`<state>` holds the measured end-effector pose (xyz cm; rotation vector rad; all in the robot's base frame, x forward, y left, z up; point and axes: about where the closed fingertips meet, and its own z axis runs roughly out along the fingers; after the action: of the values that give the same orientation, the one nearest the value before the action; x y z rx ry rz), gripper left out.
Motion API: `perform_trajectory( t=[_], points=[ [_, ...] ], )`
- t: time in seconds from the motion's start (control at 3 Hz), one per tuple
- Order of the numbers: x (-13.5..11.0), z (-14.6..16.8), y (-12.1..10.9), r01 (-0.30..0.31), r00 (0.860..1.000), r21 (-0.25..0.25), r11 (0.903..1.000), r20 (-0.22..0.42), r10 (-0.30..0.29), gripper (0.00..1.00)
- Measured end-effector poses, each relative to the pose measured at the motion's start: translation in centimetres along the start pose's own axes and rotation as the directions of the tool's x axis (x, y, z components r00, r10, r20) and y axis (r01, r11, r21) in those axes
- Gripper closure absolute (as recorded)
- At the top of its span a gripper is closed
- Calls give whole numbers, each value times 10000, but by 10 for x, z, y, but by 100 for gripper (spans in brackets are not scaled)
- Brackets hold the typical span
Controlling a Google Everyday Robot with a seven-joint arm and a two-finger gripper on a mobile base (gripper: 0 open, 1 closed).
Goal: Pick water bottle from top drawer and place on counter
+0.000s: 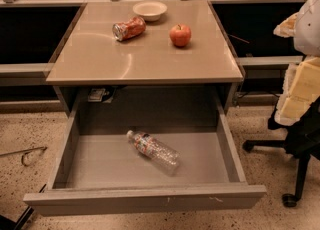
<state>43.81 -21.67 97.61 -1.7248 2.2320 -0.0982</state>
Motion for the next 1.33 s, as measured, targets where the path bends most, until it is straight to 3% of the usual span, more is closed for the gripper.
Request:
perform_trajectory(
  t=[0.67, 1.0, 1.33],
  points=[
    [-5, 7, 0, -44, 9996, 29, 10000, 284, 43, 0],
    [-31, 51, 15, -92, 9909, -485, 9988, 1337, 156, 0],
    [-70, 102, 40, 3, 9649, -893, 9960, 2617, 231, 0]
  ],
)
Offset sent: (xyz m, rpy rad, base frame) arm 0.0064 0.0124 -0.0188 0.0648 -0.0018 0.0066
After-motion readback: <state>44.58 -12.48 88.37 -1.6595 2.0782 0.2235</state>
